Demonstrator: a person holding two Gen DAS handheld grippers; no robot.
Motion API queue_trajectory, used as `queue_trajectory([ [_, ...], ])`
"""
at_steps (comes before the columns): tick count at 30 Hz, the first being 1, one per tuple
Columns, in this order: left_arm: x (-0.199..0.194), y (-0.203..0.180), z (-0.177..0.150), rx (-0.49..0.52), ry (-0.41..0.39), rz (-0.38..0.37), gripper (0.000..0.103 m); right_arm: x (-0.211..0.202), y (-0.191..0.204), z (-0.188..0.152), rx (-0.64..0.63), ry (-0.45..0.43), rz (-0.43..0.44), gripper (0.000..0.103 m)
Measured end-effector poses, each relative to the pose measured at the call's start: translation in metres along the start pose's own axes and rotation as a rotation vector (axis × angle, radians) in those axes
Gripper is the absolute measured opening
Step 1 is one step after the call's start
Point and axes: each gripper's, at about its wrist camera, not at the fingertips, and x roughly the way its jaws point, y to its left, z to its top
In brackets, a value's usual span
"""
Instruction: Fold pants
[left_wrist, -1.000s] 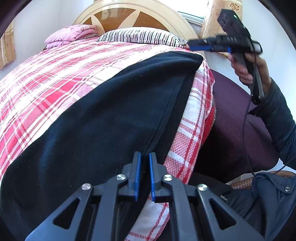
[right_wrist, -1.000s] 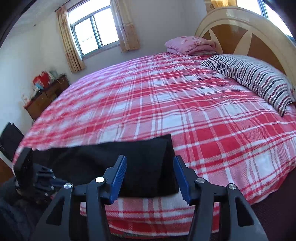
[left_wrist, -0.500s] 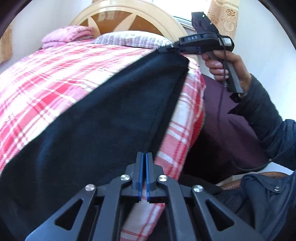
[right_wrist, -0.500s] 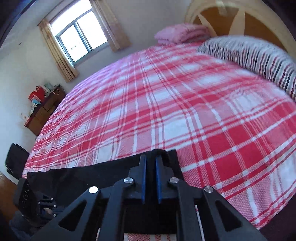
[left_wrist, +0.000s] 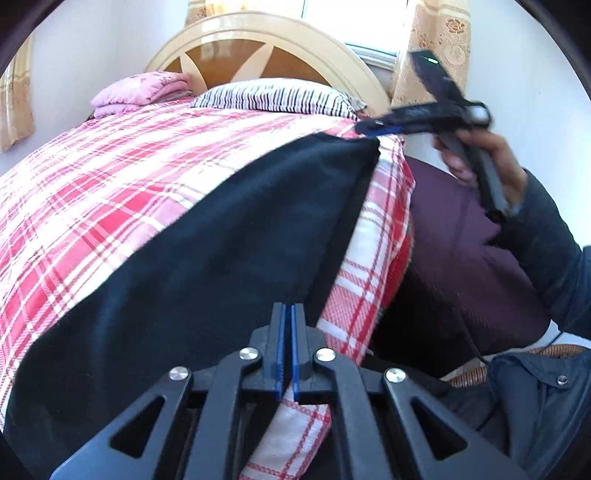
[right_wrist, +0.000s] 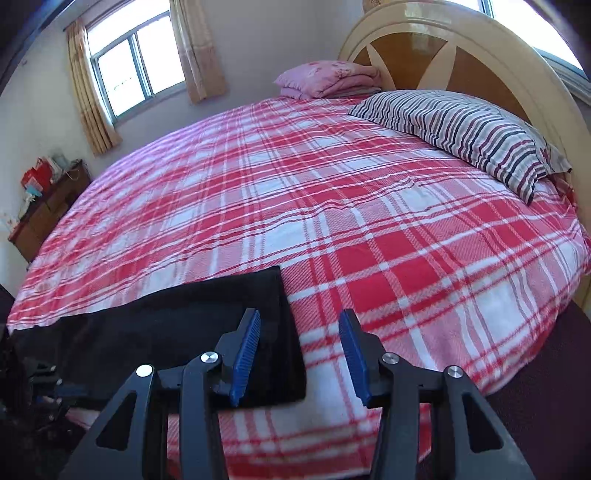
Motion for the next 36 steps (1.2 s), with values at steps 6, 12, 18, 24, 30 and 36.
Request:
queue_trajectory([
  [6, 0.022, -0.005, 0.000, 0.054, 0.048, 0.044, 0.003, 0.005, 0.000, -0.028, 0.061, 0.038, 0.115, 0.046],
  [12, 0.023, -0.011, 0.001, 0.103, 0.040, 0.086, 0.004, 0.009, 0.005, -0.031, 0.050, -0.003, 0.129, 0.046],
  [18, 0.015, -0.014, -0.002, 0.117, 0.012, 0.095, 0.019, 0.009, 0.012, -0.033, 0.018, -0.027, 0.113, 0.046],
  [24, 0.015, -0.023, 0.003, 0.153, -0.018, 0.106, 0.061, 0.009, 0.014, -0.034, 0.002, -0.046, 0.109, 0.046],
  [30, 0.033, -0.023, 0.016, 0.182, 0.013, 0.134, 0.061, 0.008, 0.014, -0.035, 0.006, -0.058, 0.108, 0.046],
  [36, 0.036, -0.022, 0.016, 0.156, 0.027, 0.081, 0.042, 0.007, 0.017, -0.037, -0.011, -0.068, 0.095, 0.046],
])
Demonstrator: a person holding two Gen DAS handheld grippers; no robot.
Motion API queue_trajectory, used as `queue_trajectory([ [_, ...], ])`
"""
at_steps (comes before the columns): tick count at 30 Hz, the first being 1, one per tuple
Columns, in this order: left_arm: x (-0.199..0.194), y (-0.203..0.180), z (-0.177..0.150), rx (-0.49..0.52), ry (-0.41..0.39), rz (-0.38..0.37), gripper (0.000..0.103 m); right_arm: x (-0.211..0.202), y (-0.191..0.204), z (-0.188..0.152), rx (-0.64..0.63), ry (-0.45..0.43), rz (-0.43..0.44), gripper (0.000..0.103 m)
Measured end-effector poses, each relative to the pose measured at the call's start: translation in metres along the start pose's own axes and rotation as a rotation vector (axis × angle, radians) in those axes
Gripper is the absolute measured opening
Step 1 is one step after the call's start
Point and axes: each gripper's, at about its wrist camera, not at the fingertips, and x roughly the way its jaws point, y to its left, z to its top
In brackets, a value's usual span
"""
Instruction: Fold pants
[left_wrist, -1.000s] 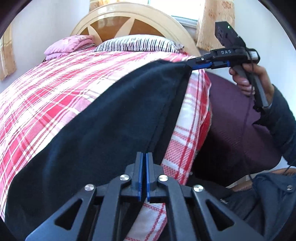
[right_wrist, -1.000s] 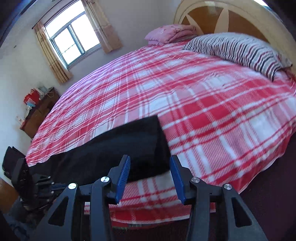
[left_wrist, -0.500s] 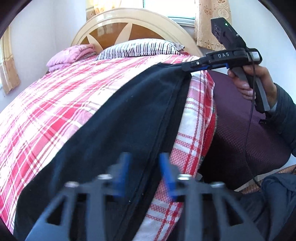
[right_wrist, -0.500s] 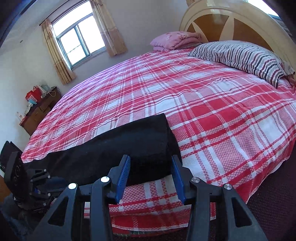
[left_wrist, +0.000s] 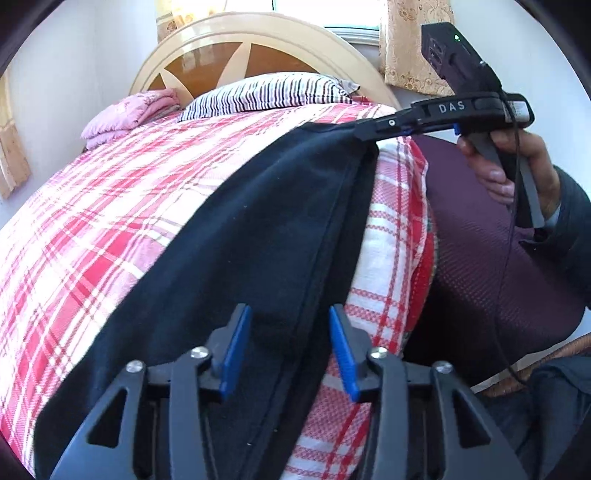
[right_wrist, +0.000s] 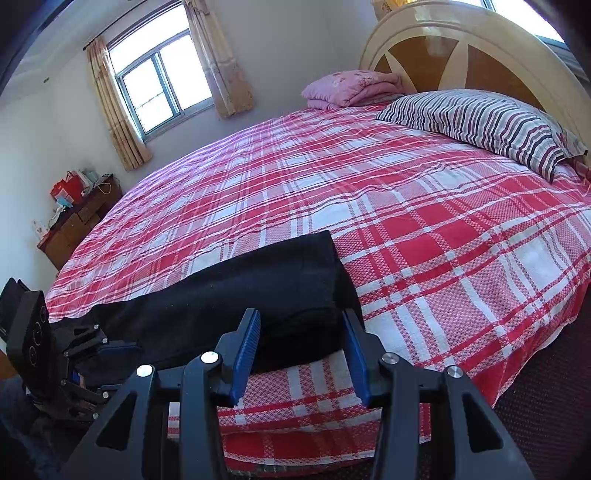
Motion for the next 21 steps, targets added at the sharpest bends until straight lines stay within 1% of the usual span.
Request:
queue_trajectory([
  [3, -0.001, 0.004, 0.000, -0.035, -0.003, -0.026, 0.038, 0.001, 0.001, -0.001, -0.002, -0.002, -0.001, 0.046],
  [9, -0.005, 0.022, -0.004, -0.136, -0.018, -0.089, 0.038, 0.002, 0.004, -0.002, -0.013, -0.001, -0.008, 0.046],
  [10, -0.005, 0.024, -0.005, -0.143, -0.018, -0.084, 0.038, 0.002, 0.004, -0.002, -0.011, -0.002, -0.008, 0.046],
  [12, -0.003, 0.022, -0.006, -0.125, -0.014, -0.039, 0.038, 0.002, 0.004, -0.002, -0.008, -0.002, -0.010, 0.046],
  [14, -0.003, 0.013, -0.005, -0.084, -0.019, -0.010, 0.038, 0.002, 0.004, -0.003, -0.012, -0.003, -0.016, 0.046],
  [16, -0.003, 0.001, -0.004, -0.019, -0.029, 0.035, 0.038, 0.002, 0.006, -0.003, -0.017, -0.009, -0.022, 0.046],
  [18, -0.002, -0.008, -0.002, 0.016, -0.040, 0.050, 0.037, 0.001, 0.009, -0.004, -0.029, -0.016, -0.030, 0.042],
  [19, 0.000, -0.012, -0.001, 0.028, -0.045, 0.048, 0.023, 0.001, 0.010, -0.004, -0.038, -0.021, -0.036, 0.036],
  [20, 0.002, -0.016, -0.001, 0.040, -0.036, 0.037, 0.015, 0.001, 0.011, -0.004, -0.042, -0.021, -0.033, 0.029],
  [21, 0.006, -0.020, -0.001, 0.054, -0.023, 0.038, 0.013, 0.001, 0.011, -0.003, -0.041, -0.018, -0.027, 0.027],
])
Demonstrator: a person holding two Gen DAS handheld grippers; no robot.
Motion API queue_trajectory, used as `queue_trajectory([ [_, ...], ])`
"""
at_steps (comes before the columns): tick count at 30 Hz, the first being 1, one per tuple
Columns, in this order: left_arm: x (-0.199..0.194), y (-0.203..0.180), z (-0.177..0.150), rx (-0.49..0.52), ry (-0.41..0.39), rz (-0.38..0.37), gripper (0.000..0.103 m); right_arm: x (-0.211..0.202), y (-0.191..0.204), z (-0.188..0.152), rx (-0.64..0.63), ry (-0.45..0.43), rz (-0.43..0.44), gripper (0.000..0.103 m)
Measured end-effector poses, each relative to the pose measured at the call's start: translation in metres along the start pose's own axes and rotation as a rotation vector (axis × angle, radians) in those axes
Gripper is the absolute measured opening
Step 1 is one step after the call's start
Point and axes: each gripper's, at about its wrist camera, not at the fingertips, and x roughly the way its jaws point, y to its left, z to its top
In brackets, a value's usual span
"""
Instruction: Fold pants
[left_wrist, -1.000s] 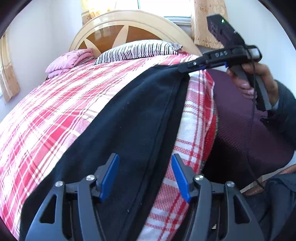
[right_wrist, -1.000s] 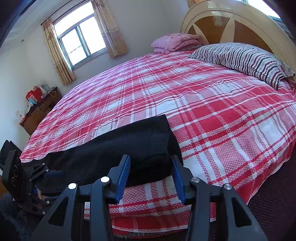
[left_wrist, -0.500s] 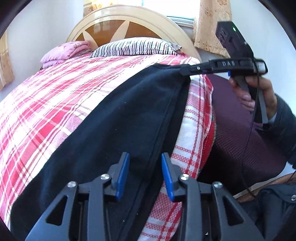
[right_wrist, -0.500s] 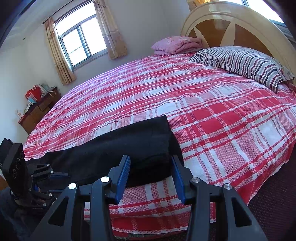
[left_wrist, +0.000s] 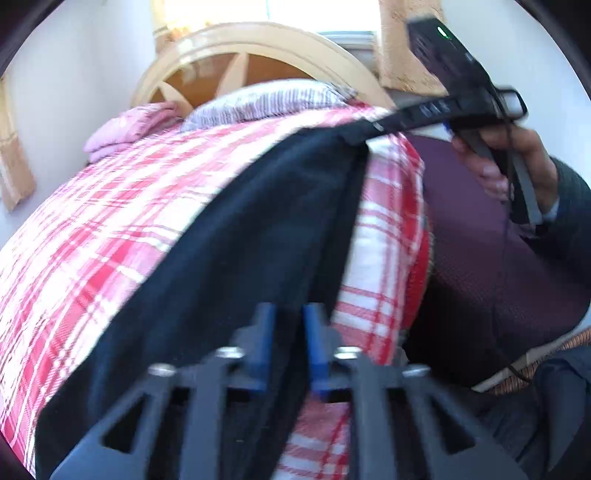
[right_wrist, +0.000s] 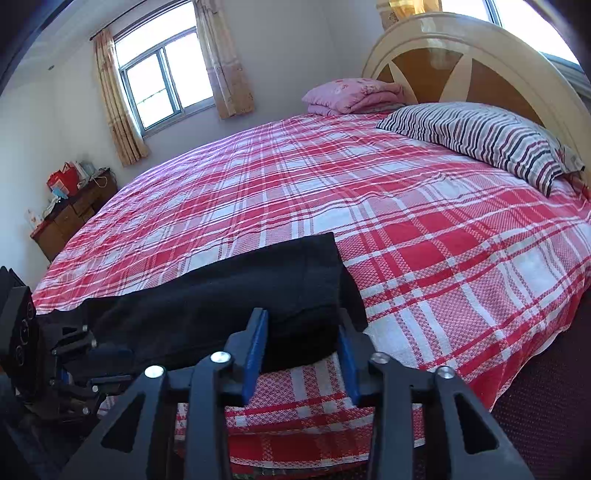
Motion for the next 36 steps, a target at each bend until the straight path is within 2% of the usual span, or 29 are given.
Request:
queue_trajectory([
  [1, 0.002, -0.002, 0.000, 0.009, 0.002, 0.011, 0.012, 0.001, 0.000, 0.000, 0.002, 0.003, 0.005, 0.021],
  [4, 0.002, 0.005, 0.003, -0.027, 0.000, 0.012, 0.005, 0.002, -0.002, -0.001, 0.000, 0.001, -0.001, 0.016],
  [6, -0.002, 0.009, 0.006, -0.050, -0.018, 0.012, 0.003, 0.000, -0.001, 0.001, -0.001, -0.008, 0.001, 0.012],
  [11, -0.011, 0.014, 0.012, -0.120, -0.044, -0.090, 0.003, -0.015, 0.003, 0.007, -0.045, -0.020, 0.008, 0.009],
  [13, -0.009, 0.013, 0.012, -0.119, -0.027, -0.122, 0.003, -0.015, 0.002, 0.008, -0.051, 0.031, 0.006, 0.009],
  [17, 0.007, 0.010, 0.007, -0.110, 0.024, -0.147, 0.003, -0.008, -0.013, 0.006, -0.004, 0.084, -0.009, 0.012],
  [18, 0.007, 0.009, 0.008, -0.113, 0.019, -0.144, 0.003, -0.006, -0.020, 0.007, 0.029, 0.083, 0.004, 0.016],
  [19, 0.008, 0.009, 0.009, -0.120, 0.018, -0.153, 0.003, -0.007, -0.026, 0.007, 0.056, 0.067, -0.015, 0.027],
  [20, 0.008, 0.009, 0.011, -0.119, 0.018, -0.166, 0.004, -0.009, -0.029, 0.008, 0.070, 0.056, -0.046, 0.039],
  [21, 0.006, 0.007, 0.010, -0.112, 0.014, -0.161, 0.005, -0.011, -0.034, 0.009, 0.084, 0.037, -0.077, 0.044],
  [24, 0.002, 0.001, 0.011, -0.090, -0.006, -0.168, 0.012, -0.026, -0.037, 0.013, 0.107, -0.047, -0.117, 0.046],
  [27, -0.014, -0.002, 0.007, -0.060, -0.048, -0.167, 0.014, -0.037, -0.024, 0.020, 0.076, -0.110, -0.050, 0.046],
  [28, -0.019, -0.002, 0.007, -0.049, -0.064, -0.152, 0.019, -0.037, -0.016, 0.022, 0.054, -0.119, -0.025, 0.046],
  [29, -0.022, -0.002, 0.007, -0.044, -0.076, -0.137, 0.022, -0.036, -0.008, 0.023, 0.027, -0.114, -0.001, 0.046],
  [31, -0.023, 0.003, 0.008, -0.056, -0.079, -0.108, 0.040, -0.026, 0.010, 0.022, -0.029, -0.082, 0.071, 0.046],
  [32, -0.021, 0.006, 0.007, -0.068, -0.077, -0.100, 0.043, -0.021, 0.015, 0.022, -0.044, -0.071, 0.092, 0.046],
  [33, -0.018, 0.012, 0.005, -0.091, -0.069, -0.091, 0.045, -0.013, 0.020, 0.021, -0.057, -0.043, 0.098, 0.046],
  [36, 0.000, 0.023, -0.004, -0.151, 0.026, -0.115, 0.045, 0.023, 0.018, 0.016, -0.025, 0.121, 0.019, 0.046],
])
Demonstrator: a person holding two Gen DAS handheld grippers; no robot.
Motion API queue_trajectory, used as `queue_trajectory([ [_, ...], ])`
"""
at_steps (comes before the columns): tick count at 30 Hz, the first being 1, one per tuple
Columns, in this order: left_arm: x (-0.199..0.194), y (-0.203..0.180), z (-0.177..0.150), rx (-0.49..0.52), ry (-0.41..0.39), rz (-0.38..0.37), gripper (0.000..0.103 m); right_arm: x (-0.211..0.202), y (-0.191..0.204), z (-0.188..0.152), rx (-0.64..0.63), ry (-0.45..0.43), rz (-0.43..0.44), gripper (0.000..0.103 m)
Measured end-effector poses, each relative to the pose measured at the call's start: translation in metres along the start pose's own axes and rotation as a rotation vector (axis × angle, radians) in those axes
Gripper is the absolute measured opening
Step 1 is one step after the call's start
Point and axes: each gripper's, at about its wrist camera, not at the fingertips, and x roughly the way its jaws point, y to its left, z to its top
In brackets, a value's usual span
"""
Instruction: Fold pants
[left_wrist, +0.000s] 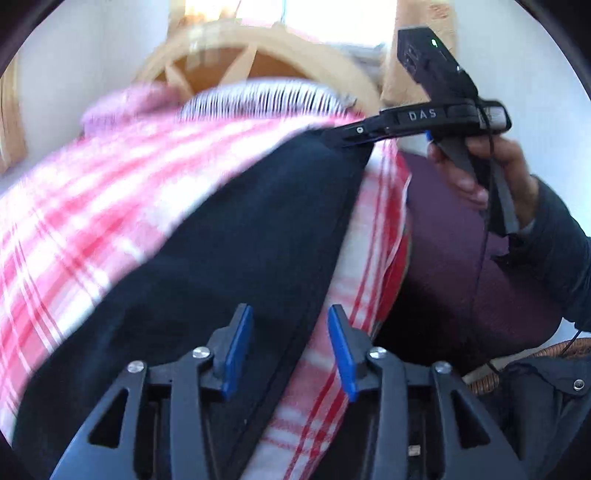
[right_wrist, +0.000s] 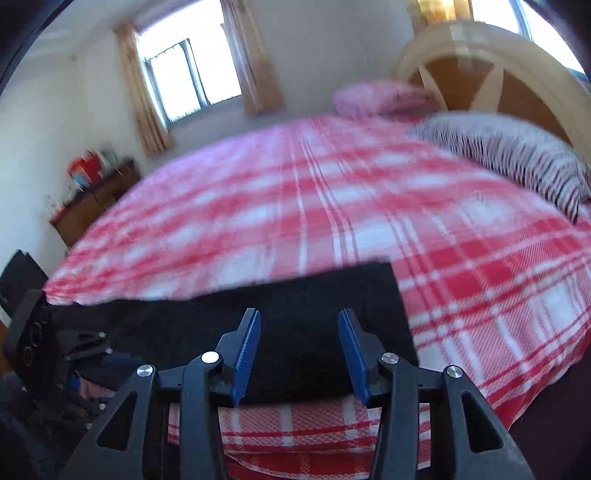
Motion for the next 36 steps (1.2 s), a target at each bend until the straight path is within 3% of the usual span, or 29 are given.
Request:
queue_trajectory([
  [4, -0.006, 0.004, -0.004, -0.013, -0.028, 0.007, 0.045, -0.001, 0.002, 0.000, -0.006, -0.006, -0.025, 0.046],
  [10, -0.054, 0.032, -0.013, -0.047, -0.126, 0.149, 0.045, -0.014, 0.034, 0.009, -0.060, -0.049, 0.056, 0.046],
  [15, -0.114, 0.079, -0.055, -0.165, -0.158, 0.311, 0.058, 0.009, 0.094, 0.024, -0.161, -0.010, 0.140, 0.046],
  [20, -0.154, 0.122, -0.123, -0.260, -0.075, 0.489, 0.058, 0.032, 0.168, 0.046, -0.272, 0.007, 0.238, 0.046],
  [23, -0.167, 0.140, -0.157, -0.359, -0.062, 0.502, 0.058, 0.049, 0.220, 0.061, -0.328, 0.039, 0.335, 0.046],
  [26, -0.166, 0.143, -0.184, -0.424, -0.048, 0.451, 0.058, 0.070, 0.275, 0.073, -0.382, 0.084, 0.406, 0.046],
  [30, -0.157, 0.122, -0.196, -0.365, -0.051, 0.477, 0.072, 0.107, 0.352, 0.071, -0.458, 0.159, 0.474, 0.046],
  [36, -0.161, 0.120, -0.202, -0.388, -0.057, 0.432, 0.073, 0.166, 0.435, 0.038, -0.461, 0.374, 0.609, 0.046],
])
